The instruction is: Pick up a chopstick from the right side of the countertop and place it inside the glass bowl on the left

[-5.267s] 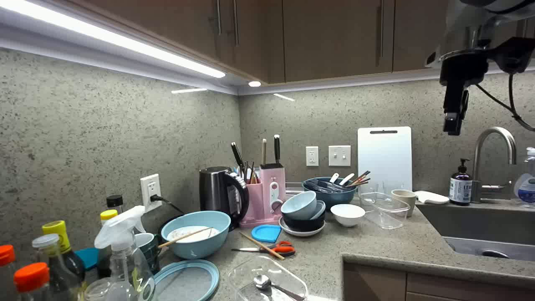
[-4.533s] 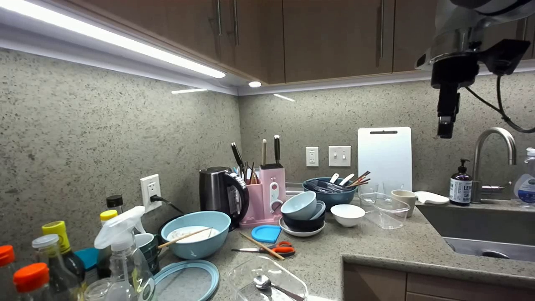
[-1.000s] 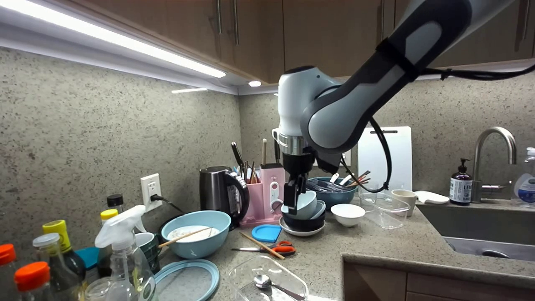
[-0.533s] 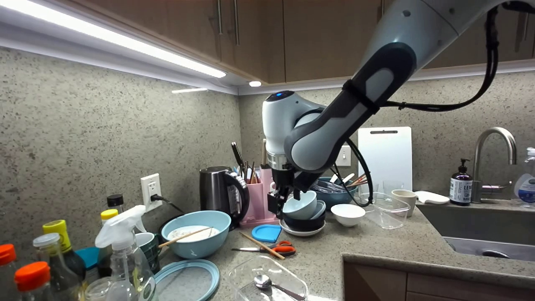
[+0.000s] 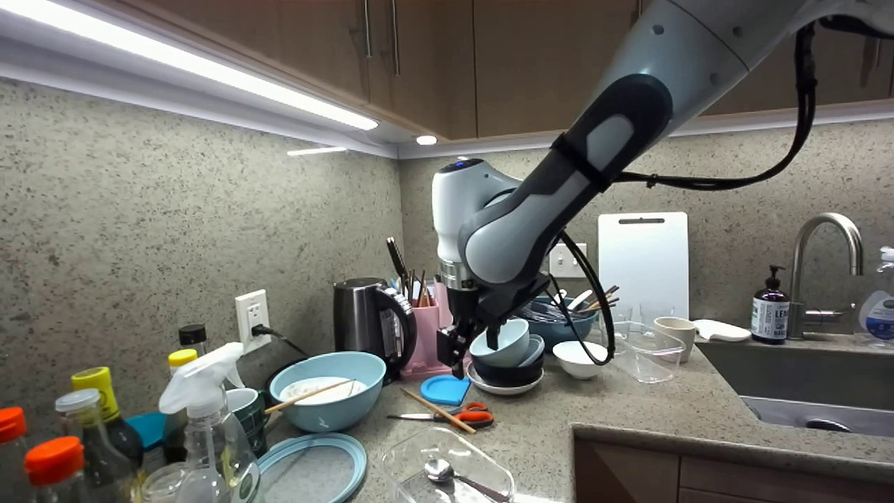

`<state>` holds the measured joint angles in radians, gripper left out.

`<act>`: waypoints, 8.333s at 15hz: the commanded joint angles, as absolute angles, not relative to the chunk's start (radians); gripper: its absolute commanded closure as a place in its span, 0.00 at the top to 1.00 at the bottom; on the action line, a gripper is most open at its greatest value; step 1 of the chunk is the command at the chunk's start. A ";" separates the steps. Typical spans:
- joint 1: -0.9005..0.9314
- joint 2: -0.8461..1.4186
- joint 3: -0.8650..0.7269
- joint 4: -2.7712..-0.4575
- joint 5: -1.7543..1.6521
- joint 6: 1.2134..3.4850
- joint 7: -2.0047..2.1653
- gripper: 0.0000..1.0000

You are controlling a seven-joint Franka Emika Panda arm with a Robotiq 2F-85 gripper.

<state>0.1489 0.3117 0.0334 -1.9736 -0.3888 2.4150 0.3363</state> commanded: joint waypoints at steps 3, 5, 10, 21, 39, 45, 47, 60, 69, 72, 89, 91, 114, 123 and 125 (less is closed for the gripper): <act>0.174 0.467 0.016 -1.825 -0.235 2.288 0.409 1.00; 0.183 0.518 0.002 -1.778 -0.231 2.297 0.430 1.00; 0.210 0.557 -0.043 -1.746 -0.254 2.331 0.444 1.00; 0.193 0.729 -0.044 -1.540 -0.240 2.258 0.352 1.00; 0.187 0.963 -0.008 -1.141 -0.186 1.944 0.221 0.28; 0.181 0.995 -0.009 -1.064 -0.163 1.897 0.230 0.00; 0.177 1.003 -0.009 -1.047 -0.154 1.891 0.234 0.02; 0.253 0.777 -0.043 -1.286 -0.158 1.839 0.450 0.02; 0.241 0.630 -0.025 -1.416 -0.146 1.678 0.498 0.08; 0.234 0.599 -0.025 -1.454 -0.146 1.679 0.501 0.08; 0.351 0.498 0.073 -1.715 -0.257 1.640 0.455 0.02; 0.382 0.468 0.069 -1.752 -0.328 1.721 0.511 0.02; 0.424 0.565 0.114 -1.524 -0.358 1.761 0.602 0.02; 0.457 0.620 0.124 -1.423 -0.233 1.492 0.643 0.08; 0.456 0.624 0.122 -1.420 -0.233 1.491 0.643 0.08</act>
<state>0.4500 0.6220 0.1295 -1.4260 -0.2362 1.4944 0.6449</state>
